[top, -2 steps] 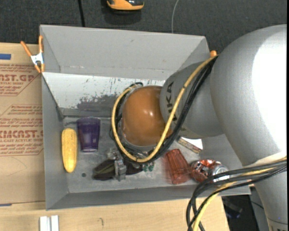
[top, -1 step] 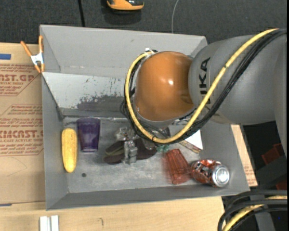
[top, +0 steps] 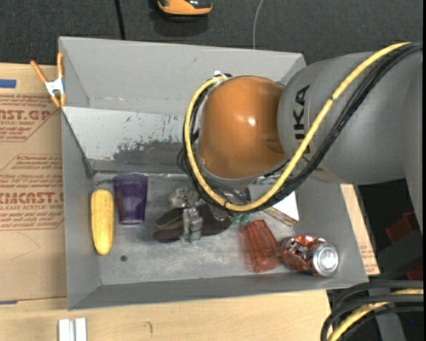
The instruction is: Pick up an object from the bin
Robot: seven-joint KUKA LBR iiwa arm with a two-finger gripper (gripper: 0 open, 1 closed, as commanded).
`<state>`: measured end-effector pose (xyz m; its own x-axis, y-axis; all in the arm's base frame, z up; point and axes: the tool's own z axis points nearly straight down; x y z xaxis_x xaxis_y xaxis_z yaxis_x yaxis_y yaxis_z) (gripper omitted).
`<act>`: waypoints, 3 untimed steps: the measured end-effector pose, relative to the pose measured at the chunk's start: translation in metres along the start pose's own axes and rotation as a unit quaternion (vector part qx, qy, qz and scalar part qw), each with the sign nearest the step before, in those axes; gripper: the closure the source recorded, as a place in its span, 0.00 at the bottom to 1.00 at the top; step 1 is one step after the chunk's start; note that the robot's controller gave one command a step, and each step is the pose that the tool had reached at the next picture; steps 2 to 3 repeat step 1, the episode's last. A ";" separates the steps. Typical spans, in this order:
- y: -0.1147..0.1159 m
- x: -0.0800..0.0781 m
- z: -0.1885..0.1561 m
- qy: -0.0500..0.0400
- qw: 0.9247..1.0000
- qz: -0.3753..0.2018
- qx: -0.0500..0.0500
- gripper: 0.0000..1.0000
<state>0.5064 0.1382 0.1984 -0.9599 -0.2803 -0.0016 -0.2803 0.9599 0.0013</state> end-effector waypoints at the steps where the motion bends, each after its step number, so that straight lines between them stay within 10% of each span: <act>1: 0.003 -0.004 -0.056 0.002 1.000 0.000 0.001 1.00; 3: 0.003 -0.004 -0.056 0.002 1.000 0.000 0.001 1.00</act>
Offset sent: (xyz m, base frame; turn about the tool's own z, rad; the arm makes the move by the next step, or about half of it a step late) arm 0.0029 -0.0251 0.1044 0.0067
